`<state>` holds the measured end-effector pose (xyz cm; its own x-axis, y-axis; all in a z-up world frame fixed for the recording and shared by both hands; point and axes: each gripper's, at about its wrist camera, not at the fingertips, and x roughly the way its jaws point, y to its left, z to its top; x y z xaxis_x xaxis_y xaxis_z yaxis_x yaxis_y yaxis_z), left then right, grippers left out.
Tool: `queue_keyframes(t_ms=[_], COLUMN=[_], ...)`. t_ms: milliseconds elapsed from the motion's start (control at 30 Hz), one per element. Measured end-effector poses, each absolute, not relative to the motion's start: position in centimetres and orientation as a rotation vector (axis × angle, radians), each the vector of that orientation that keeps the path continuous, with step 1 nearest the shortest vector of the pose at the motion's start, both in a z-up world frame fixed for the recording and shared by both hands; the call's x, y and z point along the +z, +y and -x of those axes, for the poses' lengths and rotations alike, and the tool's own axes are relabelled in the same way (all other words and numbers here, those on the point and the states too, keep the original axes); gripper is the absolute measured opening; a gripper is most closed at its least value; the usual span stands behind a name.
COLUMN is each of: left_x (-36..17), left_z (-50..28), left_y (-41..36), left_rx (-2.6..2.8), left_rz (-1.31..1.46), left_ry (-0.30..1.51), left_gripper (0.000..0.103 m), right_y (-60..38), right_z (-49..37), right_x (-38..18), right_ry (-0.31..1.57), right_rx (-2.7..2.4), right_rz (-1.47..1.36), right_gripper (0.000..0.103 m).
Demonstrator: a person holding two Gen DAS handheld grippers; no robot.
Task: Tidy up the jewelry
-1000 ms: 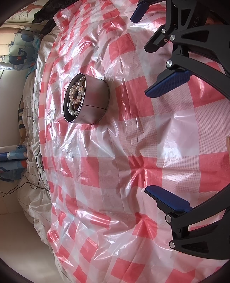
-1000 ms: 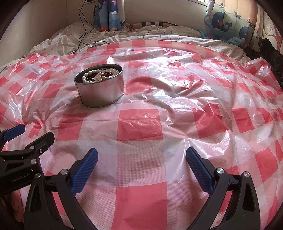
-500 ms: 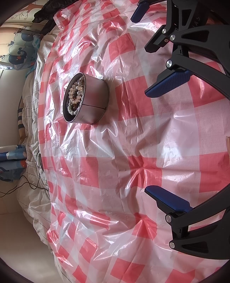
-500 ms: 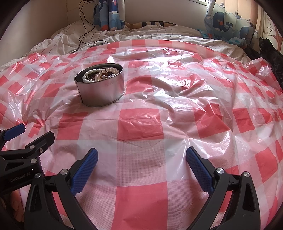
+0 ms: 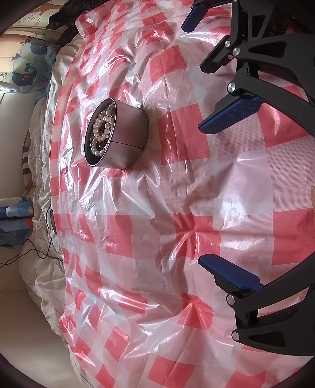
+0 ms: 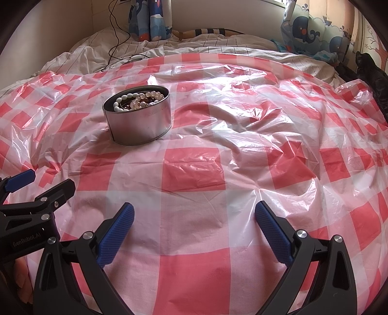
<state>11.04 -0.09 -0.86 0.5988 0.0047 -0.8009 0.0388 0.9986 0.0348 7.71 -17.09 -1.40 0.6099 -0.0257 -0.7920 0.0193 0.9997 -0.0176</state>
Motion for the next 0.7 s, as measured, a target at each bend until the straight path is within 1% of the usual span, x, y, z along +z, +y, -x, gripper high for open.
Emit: queue_keyframes(t_ms=[167,367,700], left_x=[-0.7,0.1,-1.3], left_z=[-11.0,-10.2,-11.5], left_y=[0.0,0.6,1.2], left_rx=[-0.018,-0.073,-0.049], left_rz=[-0.042,0.03,0.079], left_ry=[0.926,0.864,0.985], left_gripper=[0.095,0.095,0.095], right_y=[-17.1,-17.0,-17.2], right_z=[-7.7,-7.7,-7.9], right_x=[-1.4,-1.8,-1.7], right_ry=[0.915,0.925,0.934], right_rx=[-0.025,-0.025,-0.024], right_rz=[0.005,0.003,0.004], right_gripper=[0.096,0.096,0.096])
